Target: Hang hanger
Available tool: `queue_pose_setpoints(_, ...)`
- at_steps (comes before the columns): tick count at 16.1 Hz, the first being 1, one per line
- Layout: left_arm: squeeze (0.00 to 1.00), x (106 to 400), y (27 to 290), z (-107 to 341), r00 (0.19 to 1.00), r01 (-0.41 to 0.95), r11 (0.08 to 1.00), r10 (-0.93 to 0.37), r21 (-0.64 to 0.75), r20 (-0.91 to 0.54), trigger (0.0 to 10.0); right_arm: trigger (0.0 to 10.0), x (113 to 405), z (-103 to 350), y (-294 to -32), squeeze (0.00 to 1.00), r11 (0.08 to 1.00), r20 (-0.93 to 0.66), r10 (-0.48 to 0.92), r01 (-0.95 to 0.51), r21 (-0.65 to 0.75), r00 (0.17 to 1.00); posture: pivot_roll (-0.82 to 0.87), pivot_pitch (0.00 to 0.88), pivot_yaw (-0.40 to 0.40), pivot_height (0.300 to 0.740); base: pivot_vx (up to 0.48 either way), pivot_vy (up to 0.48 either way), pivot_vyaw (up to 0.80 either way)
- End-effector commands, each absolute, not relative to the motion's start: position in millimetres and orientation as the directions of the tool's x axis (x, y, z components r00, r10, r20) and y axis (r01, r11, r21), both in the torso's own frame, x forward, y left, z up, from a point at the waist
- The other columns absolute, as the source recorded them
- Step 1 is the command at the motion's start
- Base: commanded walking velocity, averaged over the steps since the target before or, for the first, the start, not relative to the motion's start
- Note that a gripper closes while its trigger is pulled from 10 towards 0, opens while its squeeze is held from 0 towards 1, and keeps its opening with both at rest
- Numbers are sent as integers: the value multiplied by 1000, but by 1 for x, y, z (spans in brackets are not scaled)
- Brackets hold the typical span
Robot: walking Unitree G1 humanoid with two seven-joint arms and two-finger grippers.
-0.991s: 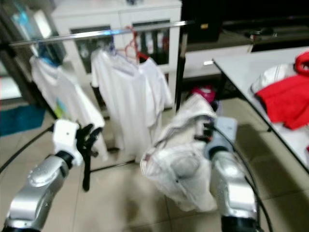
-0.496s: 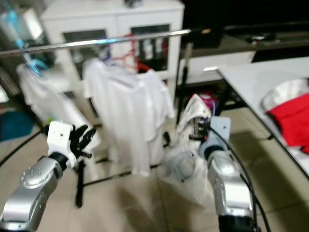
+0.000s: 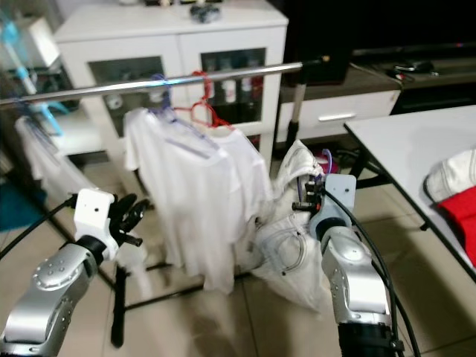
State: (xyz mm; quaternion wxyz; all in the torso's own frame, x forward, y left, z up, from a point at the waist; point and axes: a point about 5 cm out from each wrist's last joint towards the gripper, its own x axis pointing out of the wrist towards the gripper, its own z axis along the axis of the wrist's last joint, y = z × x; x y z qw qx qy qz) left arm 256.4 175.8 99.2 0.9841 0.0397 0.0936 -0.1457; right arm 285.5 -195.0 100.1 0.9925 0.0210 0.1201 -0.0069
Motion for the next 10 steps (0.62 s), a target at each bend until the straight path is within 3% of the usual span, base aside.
queue_pose_setpoints(1, 0, 257, 171, 102, 939, 307, 950, -292, 58, -184, 10000, 10000, 293, 118, -203, 0, 999, -154, -32, 34, 14, 988, -36, 0, 21, 740, 424, 0, 0)
queue_pose_setpoints(3, 0, 257, 171, 102, 939, 306, 950, -291, 59, -185, 10000, 10000, 294, 119, -203, 0, 1000, -148, -13, 14, 6, 989, -35, 0, 20, 740, 422, 0, 0)
queue_pose_setpoints(5, 0, 257, 170, 104, 940, 315, 947, -303, 56, -156, 10000, 10000, 291, 119, -195, 0, 988, -150, 142, -150, -38, 978, -34, 0, 21, 740, 343, 0, 0)
queue_pose_setpoints(10, 0, 248, 162, 105, 880, 464, 878, -443, 115, -169, 10000, 10000, 263, 130, -194, 0, 843, -135, 514, -528, -105, 847, -38, 0, 1, 740, 0, 0, 0)
